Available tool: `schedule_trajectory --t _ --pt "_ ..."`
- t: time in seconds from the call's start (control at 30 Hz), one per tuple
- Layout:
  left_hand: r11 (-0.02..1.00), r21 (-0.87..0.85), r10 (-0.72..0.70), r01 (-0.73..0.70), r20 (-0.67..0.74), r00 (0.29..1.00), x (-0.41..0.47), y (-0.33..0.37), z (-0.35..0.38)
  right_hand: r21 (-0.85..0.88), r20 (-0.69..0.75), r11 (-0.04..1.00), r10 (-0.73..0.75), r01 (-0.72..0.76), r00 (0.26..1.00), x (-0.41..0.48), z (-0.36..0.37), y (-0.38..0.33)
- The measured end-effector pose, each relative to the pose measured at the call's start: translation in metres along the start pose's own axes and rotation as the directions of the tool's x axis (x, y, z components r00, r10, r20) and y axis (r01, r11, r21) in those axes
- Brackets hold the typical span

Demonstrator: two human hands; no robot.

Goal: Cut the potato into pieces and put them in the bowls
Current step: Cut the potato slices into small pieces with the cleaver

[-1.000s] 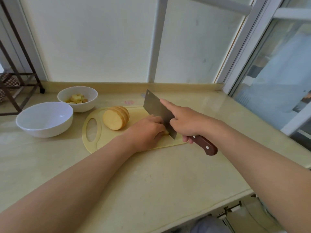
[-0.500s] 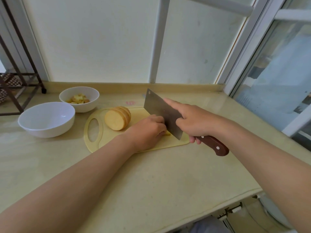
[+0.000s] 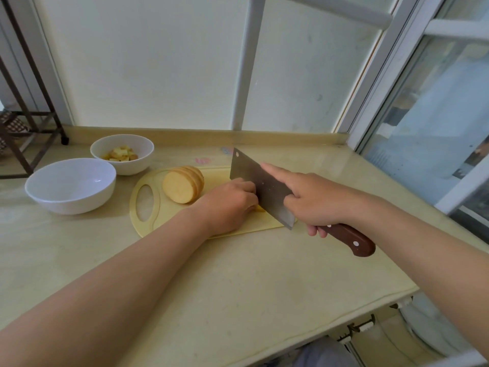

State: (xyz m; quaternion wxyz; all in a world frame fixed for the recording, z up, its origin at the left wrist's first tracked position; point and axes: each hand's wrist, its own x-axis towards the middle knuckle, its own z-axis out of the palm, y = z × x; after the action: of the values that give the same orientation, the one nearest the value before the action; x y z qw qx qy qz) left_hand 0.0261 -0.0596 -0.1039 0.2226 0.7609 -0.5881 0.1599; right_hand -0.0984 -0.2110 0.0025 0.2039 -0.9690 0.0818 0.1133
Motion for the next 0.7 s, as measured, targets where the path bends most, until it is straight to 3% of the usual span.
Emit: schedule_trajectory --t 0.5,0.7 --pt "0.999 0.018 0.028 -0.027 -0.031 0.999 0.0 -0.003 0.005 -0.026 -0.016 1.0 -0.012 0.011 1.0 0.05 0.018 -0.027" --pt "1.0 0.0 0.02 -0.02 -0.055 0.998 0.0 -0.002 0.003 0.091 -0.03 0.996 0.002 0.001 1.0 0.038 0.008 -0.009"
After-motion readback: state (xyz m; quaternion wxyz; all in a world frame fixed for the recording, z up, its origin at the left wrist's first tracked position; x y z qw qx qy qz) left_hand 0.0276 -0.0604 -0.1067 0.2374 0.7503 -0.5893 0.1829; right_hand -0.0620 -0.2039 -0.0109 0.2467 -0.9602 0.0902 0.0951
